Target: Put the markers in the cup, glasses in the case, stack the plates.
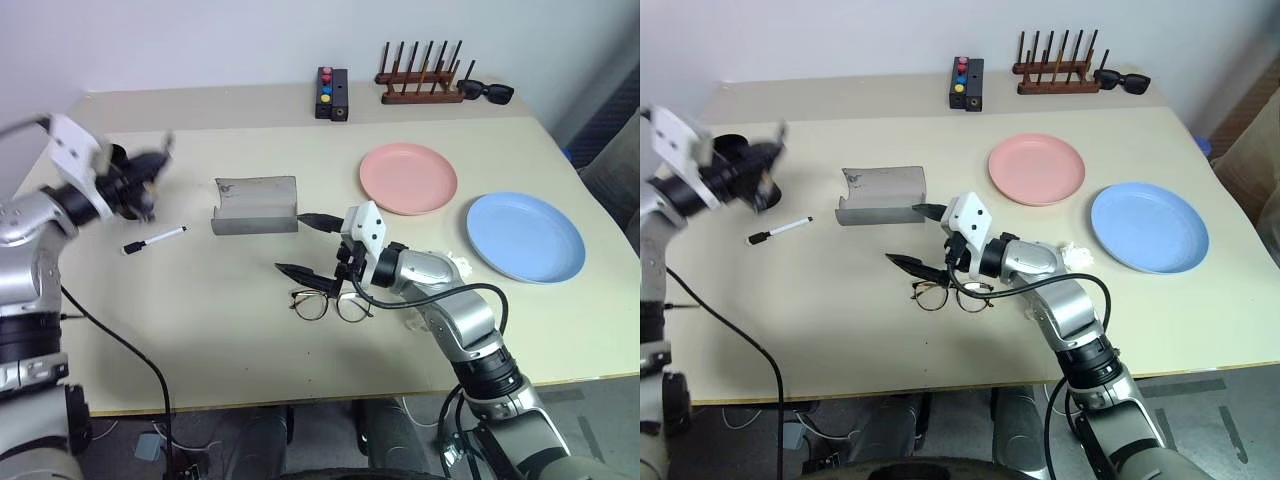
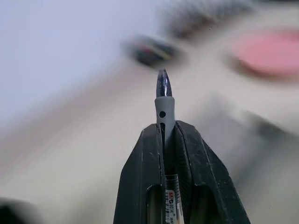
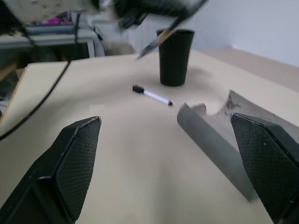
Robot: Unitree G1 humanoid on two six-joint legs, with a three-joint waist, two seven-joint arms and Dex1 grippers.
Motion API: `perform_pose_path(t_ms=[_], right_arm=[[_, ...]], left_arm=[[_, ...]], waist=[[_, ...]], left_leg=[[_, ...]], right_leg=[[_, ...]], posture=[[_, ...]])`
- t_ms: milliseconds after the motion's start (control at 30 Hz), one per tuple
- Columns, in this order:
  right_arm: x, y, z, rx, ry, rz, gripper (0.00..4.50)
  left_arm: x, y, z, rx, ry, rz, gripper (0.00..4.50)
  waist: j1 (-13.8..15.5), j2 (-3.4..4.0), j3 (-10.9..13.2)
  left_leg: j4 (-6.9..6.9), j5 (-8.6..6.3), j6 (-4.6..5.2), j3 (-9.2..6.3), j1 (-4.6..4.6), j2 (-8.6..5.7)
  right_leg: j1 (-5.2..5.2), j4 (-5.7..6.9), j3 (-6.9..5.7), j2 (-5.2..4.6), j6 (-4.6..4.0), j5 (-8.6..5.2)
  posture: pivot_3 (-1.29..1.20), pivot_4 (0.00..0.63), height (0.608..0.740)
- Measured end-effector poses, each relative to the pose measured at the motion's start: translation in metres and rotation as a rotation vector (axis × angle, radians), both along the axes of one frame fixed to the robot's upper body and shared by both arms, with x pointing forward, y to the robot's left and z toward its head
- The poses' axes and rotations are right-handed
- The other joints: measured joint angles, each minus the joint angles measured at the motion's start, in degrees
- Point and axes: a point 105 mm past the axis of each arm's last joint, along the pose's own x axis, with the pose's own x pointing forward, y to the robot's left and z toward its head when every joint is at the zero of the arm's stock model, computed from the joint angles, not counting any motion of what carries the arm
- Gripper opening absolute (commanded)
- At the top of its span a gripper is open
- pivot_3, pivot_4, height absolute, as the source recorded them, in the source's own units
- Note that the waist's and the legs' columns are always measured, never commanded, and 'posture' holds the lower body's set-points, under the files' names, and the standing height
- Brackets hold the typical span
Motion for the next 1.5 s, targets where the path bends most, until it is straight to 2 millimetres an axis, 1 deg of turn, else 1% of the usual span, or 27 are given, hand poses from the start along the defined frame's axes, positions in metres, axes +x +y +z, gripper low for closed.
perform_pose_path(t_ms=[67,133,167,200,367,633,800,900,1067,1333,1500], right_arm=[[0.001,0.004,0.002,0.016,0.003,0.004,4.5],[0.003,0.007,0.002,0.026,0.008,0.005,4.5],[0.003,0.009,0.003,0.035,0.011,0.008,4.5],[0.001,0.014,0.004,0.05,0.013,0.019,4.5],[-0.004,0.024,0.006,0.074,0.02,0.047,4.5],[-0.002,0.023,0.005,0.086,0.03,0.02,4.5],[-0.001,0.022,0.006,0.098,0.035,0.013,4.5],[-0.001,0.022,0.01,0.131,0.042,0.014,4.5],[-0.001,0.02,0.023,0.203,0.032,0.008,4.5],[0.0,0.018,0.025,0.215,0.019,-0.004,4.5],[0.0,0.018,0.026,0.216,0.017,-0.002,4.5]], left_arm=[[0.004,0.021,0.024,-0.021,-0.133,0.175,0.02],[0.008,0.039,0.033,-0.063,-0.216,0.323,0.02],[0.012,0.048,0.033,-0.096,-0.242,0.391,0.02],[0.015,0.058,0.027,-0.123,-0.255,0.459,0.02],[0.026,0.069,0.003,-0.185,-0.265,0.557,0.02],[0.033,0.068,-0.012,-0.219,-0.287,0.568,0.02],[0.041,0.057,-0.026,-0.221,-0.258,0.536,0.02],[0.042,0.056,-0.031,-0.22,-0.247,0.533,0.02],[0.043,0.055,-0.032,-0.214,-0.248,0.534,0.02],[0.043,0.055,-0.033,-0.221,-0.251,0.546,0.02],[0.043,0.058,-0.038,-0.227,-0.233,0.562,0.02]], waist=[[-0.18,0.0,0.0],[-0.24,0.01,-0.01],[-0.2,0.01,-0.01],[-0.24,0.0,-0.01],[-0.12,-0.09,-0.05],[-0.17,-0.12,-0.07],[-0.24,-0.12,-0.07],[-0.33,-0.12,-0.07],[-0.26,-0.12,-0.07],[-0.29,-0.12,-0.07],[-0.28,-0.12,-0.07]], left_leg=[[-0.01,0.0,0.0,0.03,0.02,-0.01],[-0.03,0.0,0.0,0.03,0.05,-0.01],[-0.03,0.0,0.0,0.02,0.05,-0.01],[-0.03,0.0,0.0,0.03,0.05,-0.01],[0.01,0.01,-0.01,0.02,-0.01,-0.04],[0.01,0.01,-0.02,0.02,-0.01,-0.04],[0.01,0.01,-0.02,0.02,-0.01,-0.04],[0.0,0.01,-0.01,0.02,-0.01,-0.04],[0.01,0.01,-0.01,0.02,-0.01,-0.04],[0.01,0.01,-0.01,0.02,-0.01,-0.04],[0.01,0.01,-0.01,0.02,-0.01,-0.04]], right_leg=[[0.0,0.0,0.03,0.0,0.01,0.01],[0.0,0.0,0.03,0.0,0.01,0.01],[0.0,0.01,0.02,0.01,0.01,0.01],[-0.01,0.01,0.03,0.01,0.02,0.01],[0.0,-0.01,0.03,0.01,0.08,0.07],[-0.01,-0.01,0.02,0.01,0.09,0.08],[-0.01,0.0,0.02,0.01,0.09,0.08],[-0.01,0.01,0.02,0.01,0.09,0.08],[-0.01,0.01,0.02,0.01,0.09,0.08],[-0.02,0.01,0.02,0.01,0.09,0.08],[-0.01,0.01,0.02,0.01,0.09,0.08]], posture=[[0.0,0.15,0.739],[0.0,0.15,0.739],[0.0,0.15,0.739],[0.0,0.15,0.739],[0.0,0.15,0.739],[0.0,0.15,0.739],[0.0,0.15,0.739],[0.0,0.15,0.739],[0.0,0.15,0.739],[0.0,0.15,0.739],[0.0,0.15,0.739]])
